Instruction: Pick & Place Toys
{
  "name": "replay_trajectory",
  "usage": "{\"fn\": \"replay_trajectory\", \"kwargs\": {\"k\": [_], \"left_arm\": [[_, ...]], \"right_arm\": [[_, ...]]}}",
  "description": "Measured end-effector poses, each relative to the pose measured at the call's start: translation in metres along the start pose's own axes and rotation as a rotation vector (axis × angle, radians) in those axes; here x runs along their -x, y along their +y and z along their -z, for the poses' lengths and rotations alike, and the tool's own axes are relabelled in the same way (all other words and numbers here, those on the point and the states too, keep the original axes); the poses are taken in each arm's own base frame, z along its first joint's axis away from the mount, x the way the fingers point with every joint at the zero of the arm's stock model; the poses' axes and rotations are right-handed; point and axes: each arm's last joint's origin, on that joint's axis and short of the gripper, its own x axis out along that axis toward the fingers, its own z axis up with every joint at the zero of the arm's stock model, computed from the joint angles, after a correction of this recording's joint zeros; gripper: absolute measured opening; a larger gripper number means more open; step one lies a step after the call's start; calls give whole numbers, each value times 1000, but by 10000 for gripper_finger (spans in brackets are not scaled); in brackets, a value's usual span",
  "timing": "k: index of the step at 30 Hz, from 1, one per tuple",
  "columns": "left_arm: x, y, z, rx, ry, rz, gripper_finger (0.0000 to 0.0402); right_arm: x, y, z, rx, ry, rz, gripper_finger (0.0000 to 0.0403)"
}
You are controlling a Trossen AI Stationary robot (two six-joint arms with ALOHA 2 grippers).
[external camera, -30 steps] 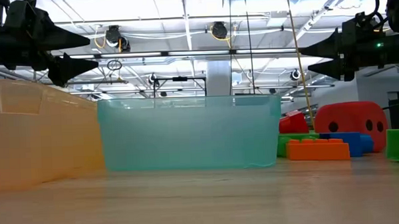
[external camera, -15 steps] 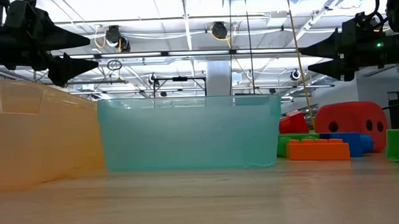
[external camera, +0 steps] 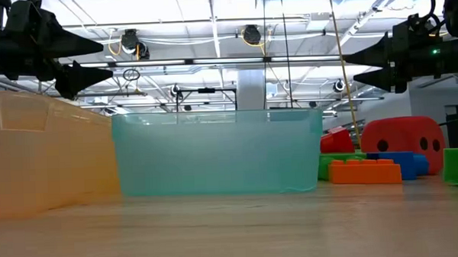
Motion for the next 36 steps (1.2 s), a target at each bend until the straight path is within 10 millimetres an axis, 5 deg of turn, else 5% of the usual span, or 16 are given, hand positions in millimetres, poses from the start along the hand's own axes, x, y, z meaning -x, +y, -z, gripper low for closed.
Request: {"fn": "replay_trajectory", "kwargs": {"k": [32, 36], "left_arm": [[0, 0, 0, 0, 0, 0, 363], [0, 0, 0, 0, 0, 0, 363]], "right_arm": [[0, 0, -1, -3, -5, -1, 396], [0, 3, 1, -263, 30, -88, 396]]}}
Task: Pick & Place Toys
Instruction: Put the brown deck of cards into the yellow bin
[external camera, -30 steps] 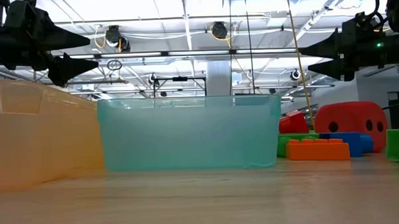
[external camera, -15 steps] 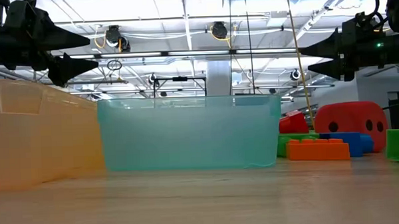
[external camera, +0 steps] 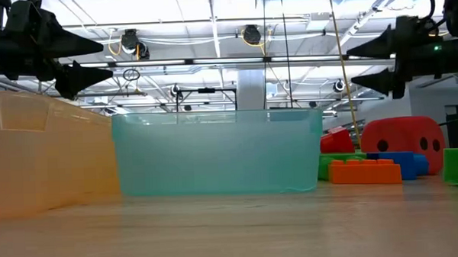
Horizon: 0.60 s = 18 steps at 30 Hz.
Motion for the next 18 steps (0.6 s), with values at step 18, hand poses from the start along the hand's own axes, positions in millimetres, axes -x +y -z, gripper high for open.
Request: {"fn": "replay_trajectory", "kwargs": {"k": [18], "left_arm": [[0, 0, 0, 0, 0, 0, 363]], "right_arm": [[0, 2, 1, -368, 56, -75, 396]]}}
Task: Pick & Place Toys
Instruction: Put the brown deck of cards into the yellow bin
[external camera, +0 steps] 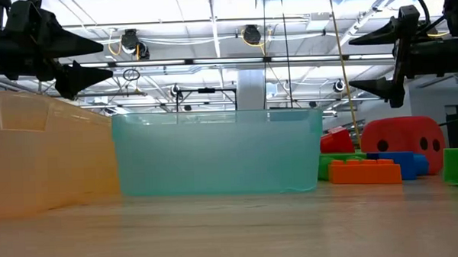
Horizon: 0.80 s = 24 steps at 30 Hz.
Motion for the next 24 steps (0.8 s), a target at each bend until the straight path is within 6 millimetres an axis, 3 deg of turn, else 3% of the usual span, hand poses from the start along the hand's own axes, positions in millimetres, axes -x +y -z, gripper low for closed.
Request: {"fn": "replay_trajectory", "kwargs": {"k": [9, 14, 24], "left_arm": [[0, 0, 0, 0, 0, 0, 363], [0, 0, 0, 0, 0, 0, 363], [0, 0, 0, 0, 0, 0, 363]], "right_arm": [[0, 1, -1, 57, -13, -8, 396], [0, -2, -3, 65, -79, 73, 396], [-5, -7, -1, 140, -51, 133, 396]]}}
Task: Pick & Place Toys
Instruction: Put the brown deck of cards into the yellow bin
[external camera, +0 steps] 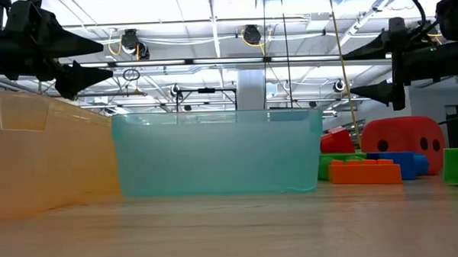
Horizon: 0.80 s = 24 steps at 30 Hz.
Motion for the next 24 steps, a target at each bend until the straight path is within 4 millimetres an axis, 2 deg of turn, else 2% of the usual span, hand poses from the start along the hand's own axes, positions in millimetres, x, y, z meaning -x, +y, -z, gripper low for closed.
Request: {"fn": "replay_trajectory", "kwargs": {"k": [6, 8, 10, 13, 16, 19, 24], "left_arm": [[0, 0, 0, 0, 0, 0, 363], [0, 0, 0, 0, 0, 0, 363], [0, 0, 0, 0, 0, 0, 363], [0, 0, 0, 0, 0, 0, 363], [0, 0, 0, 0, 0, 0, 363], [0, 0, 0, 0, 0, 0, 363], [0, 0, 0, 0, 0, -5, 363]], "right_arm": [[-5, 18, -16, 85, -105, -235, 396], [-13, 17, -10, 121, -6, -193, 396], [-25, 28, -18, 173, 115, -143, 396], [-53, 46, -34, 293, 249, -56, 396], [-87, 45, -31, 394, 479, 60, 396], [-128, 46, -36, 495, 603, 98, 396], [-177, 20, -17, 599, 894, 188, 396]]}}
